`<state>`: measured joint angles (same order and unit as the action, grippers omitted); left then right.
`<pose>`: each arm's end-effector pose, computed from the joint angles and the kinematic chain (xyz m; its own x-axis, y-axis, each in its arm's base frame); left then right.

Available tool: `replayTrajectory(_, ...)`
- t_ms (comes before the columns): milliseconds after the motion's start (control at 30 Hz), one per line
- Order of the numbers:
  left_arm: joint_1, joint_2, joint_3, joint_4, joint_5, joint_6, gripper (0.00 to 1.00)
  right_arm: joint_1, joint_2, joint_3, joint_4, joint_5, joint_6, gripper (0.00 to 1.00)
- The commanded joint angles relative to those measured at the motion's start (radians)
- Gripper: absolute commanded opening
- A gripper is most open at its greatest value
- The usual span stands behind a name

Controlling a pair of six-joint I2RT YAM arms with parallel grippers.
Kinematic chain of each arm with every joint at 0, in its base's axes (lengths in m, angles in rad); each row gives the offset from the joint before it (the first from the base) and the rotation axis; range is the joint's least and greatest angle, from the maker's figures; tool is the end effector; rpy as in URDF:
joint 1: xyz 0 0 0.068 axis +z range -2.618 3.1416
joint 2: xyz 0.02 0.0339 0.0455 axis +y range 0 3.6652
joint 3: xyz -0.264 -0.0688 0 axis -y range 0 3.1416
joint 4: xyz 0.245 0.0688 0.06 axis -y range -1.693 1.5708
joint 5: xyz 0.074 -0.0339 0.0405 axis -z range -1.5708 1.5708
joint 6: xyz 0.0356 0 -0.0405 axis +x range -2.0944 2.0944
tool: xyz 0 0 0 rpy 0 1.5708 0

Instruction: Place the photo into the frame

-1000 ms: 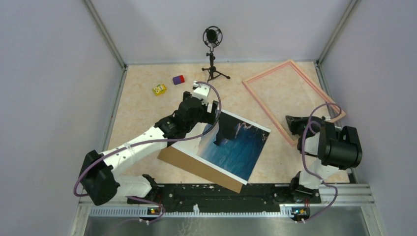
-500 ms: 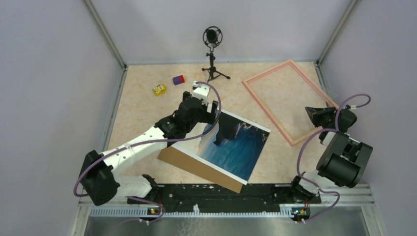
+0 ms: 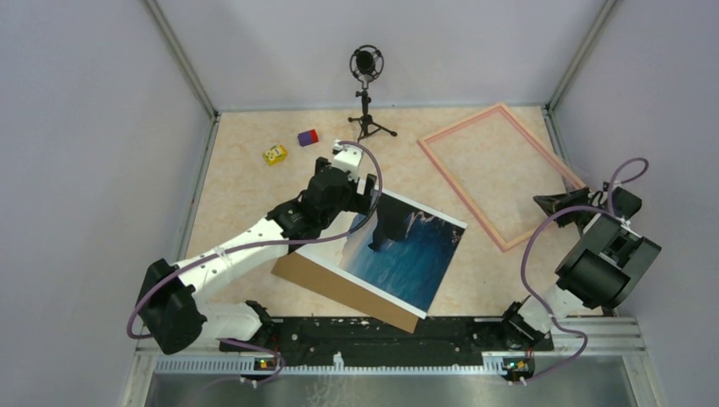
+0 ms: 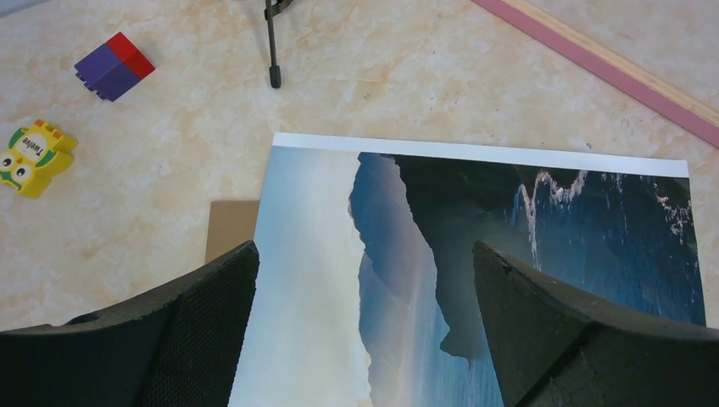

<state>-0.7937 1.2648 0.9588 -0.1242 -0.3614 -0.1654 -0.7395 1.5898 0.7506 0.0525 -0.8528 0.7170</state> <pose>0.2121 -0.1977 0.3039 -0.3612 0.1476 -0.9208 0.3874 0.9219 -0.0042 0.2413 -0.1838 0.1663 -0.3612 0.9146 -0.1819 0.3817 0.3230 0.8660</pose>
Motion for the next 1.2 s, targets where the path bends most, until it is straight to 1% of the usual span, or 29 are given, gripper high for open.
replayTrajectory(0, -0.014, -0.028, 0.015, 0.027, -0.031, 0.024, 0.99, -0.027, -0.036, 0.074, -0.218, 0.044, -0.144, 0.00)
replayTrajectory(233, -0.079, -0.042, 0.012, 0.038, -0.088, 0.070, 0.99, -0.027, -0.080, 0.129, -0.359, 0.082, -0.196, 0.00)
replayTrajectory(433, -0.130, -0.048, 0.002, 0.053, -0.107, 0.090, 0.99, -0.027, -0.044, 0.180, -0.461, 0.095, -0.280, 0.00)
replayTrajectory(600, -0.198, -0.039, -0.006, 0.060, -0.129, 0.101, 0.99, -0.027, 0.008, 0.209, -0.455, 0.068, -0.303, 0.00)
replayTrajectory(733, -0.234, -0.046, -0.011, 0.061, -0.142, 0.103, 0.99, -0.032, 0.016, 0.214, -0.430, 0.071, -0.306, 0.00)
replayTrajectory(833, -0.241, -0.055, -0.012, 0.062, -0.149, 0.105, 0.99, -0.036, 0.029, 0.227, -0.404, 0.080, -0.307, 0.00)
replayTrajectory(900, -0.242, -0.060, -0.013, 0.064, -0.149, 0.104, 0.99, -0.038, 0.039, 0.235, -0.375, 0.052, -0.296, 0.00)
replayTrajectory(967, -0.242, -0.065, -0.014, 0.063, -0.152, 0.104, 0.99, -0.038, 0.034, 0.246, -0.365, 0.055, -0.298, 0.00)
replayTrajectory(1167, -0.242, -0.067, -0.015, 0.066, -0.152, 0.105, 0.99, -0.042, 0.019, 0.260, -0.371, 0.091, -0.297, 0.00)
